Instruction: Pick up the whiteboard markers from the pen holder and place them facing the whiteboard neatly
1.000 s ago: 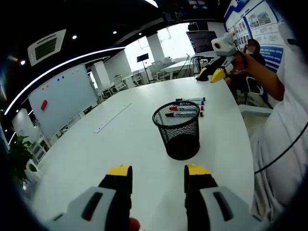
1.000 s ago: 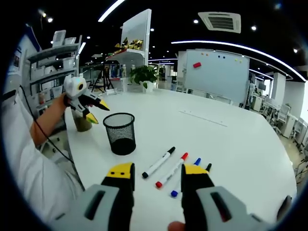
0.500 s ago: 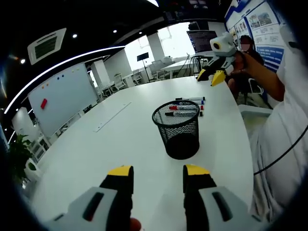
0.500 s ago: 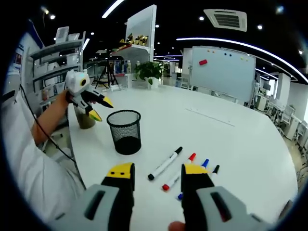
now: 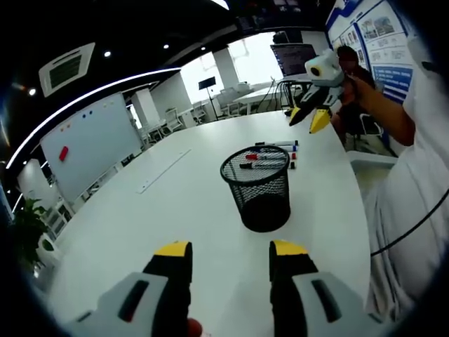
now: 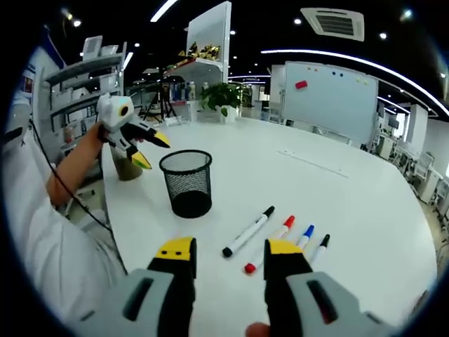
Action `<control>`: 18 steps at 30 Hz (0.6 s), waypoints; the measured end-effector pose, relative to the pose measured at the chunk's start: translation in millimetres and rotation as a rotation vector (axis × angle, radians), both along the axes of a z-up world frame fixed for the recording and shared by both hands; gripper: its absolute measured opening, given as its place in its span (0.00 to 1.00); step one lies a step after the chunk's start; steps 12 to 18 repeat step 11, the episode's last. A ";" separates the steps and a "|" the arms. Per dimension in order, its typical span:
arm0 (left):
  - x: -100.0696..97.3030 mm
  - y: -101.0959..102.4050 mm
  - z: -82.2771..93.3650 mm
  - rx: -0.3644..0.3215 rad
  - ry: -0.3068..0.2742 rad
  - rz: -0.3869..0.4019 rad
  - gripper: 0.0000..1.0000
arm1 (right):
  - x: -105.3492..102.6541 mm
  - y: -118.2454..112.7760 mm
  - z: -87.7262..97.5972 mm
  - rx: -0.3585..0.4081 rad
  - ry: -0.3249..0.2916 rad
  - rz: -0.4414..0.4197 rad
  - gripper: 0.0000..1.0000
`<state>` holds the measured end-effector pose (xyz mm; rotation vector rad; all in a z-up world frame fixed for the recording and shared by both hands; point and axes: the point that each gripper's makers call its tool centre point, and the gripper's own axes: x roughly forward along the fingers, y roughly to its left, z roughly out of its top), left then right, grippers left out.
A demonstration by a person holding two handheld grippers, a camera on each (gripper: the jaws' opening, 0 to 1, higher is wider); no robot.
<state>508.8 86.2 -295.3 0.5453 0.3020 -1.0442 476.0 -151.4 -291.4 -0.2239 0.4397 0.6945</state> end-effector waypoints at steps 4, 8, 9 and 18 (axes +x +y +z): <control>-0.4 0.3 -2.9 0.019 -0.007 -0.006 0.47 | 0.4 -4.9 -1.8 0.017 0.003 -0.017 0.37; -0.6 0.2 -2.4 0.017 -0.008 -0.007 0.47 | 0.4 -6.9 -4.9 0.014 0.011 -0.029 0.37; -0.6 0.2 -2.3 0.017 -0.009 -0.007 0.47 | 0.2 -6.4 -5.2 0.013 0.011 -0.027 0.37; -0.9 0.0 -1.9 0.015 -0.009 -0.010 0.47 | -0.4 -5.2 -5.4 0.014 0.012 -0.023 0.37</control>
